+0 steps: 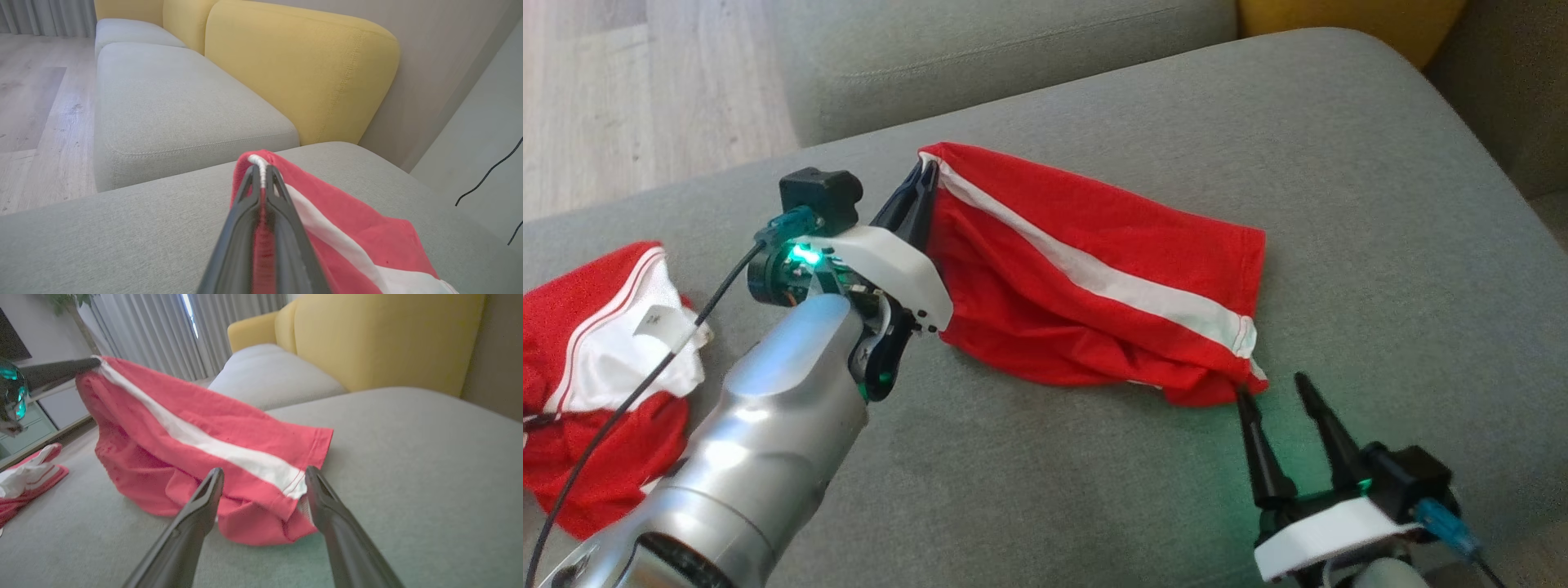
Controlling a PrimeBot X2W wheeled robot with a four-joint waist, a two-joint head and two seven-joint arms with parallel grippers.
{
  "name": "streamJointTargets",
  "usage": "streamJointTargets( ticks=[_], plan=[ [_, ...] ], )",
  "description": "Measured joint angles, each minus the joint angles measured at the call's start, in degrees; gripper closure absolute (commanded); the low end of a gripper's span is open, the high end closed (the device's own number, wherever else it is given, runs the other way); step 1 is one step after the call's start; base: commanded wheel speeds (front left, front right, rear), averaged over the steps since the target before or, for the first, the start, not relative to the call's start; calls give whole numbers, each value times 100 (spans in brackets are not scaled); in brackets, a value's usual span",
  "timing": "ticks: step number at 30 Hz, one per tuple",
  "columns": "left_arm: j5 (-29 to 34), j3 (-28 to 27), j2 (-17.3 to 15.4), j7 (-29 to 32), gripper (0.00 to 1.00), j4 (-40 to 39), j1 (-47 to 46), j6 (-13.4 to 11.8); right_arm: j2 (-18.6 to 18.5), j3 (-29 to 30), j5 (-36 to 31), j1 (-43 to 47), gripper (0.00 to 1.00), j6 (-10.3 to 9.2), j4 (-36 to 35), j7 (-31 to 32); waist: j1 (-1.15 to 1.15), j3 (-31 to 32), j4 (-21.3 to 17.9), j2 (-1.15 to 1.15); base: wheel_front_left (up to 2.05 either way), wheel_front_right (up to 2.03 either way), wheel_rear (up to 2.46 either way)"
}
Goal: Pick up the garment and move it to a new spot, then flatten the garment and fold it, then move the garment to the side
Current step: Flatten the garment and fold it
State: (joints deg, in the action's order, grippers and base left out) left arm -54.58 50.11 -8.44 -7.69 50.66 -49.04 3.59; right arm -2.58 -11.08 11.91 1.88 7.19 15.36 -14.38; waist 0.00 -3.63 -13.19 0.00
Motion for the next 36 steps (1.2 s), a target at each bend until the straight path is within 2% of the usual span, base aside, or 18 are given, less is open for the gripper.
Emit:
streamJointTargets(
  ticks=[7, 14, 17, 22, 25, 29, 33, 36],
  plan=[
    [13, 23, -3, -21, 100, 82, -111, 51, -4, -185, 867, -730, 0, 0, 1245, 0, 0, -94, 146, 0, 0, 0, 0],
    [19, 71, 23, -21, 100, 119, -247, 99, -18, -769, 2597, -1774, 0, 0, 2649, 145, 0, -128, 221, 0, 0, 0, 0],
    [19, 104, 47, -21, 100, 162, -247, 103, -27, -1007, 3411, -2092, 0, 0, 2831, 469, 0, -139, 242, 0, 0, 0, 0],
    [19, 149, 71, -45, 100, 207, -253, 148, -57, -1190, 4154, -2418, 0, 0, 2984, 881, 0, -151, 272, 0, 0, 0, 0],
    [19, 163, 92, -46, 100, 240, -261, 152, -168, -1287, 4511, -2520, 0, 0, 2983, 1039, 0, -160, 304, 0, 0, 0, 0],
    [19, 174, 140, -47, 100, 287, -262, 159, -352, -1467, 4629, -2646, 1, 0, 3051, 1029, 0, -153, 353, 0, 0, 0, 0],
    [18, 185, 174, -89, 100, 326, -262, 203, -414, -1622, 4647, -2715, 100, 0, 3272, 832, 0, -100, 392, 0, 0, 0, 0],
    [10, 194, 185, -97, 100, 379, -260, 230, -439, -1731, 4571, -2718, 100, 0, 3435, 626, -1, -39, 401, 0, 0, 0, 0]
  ],
)
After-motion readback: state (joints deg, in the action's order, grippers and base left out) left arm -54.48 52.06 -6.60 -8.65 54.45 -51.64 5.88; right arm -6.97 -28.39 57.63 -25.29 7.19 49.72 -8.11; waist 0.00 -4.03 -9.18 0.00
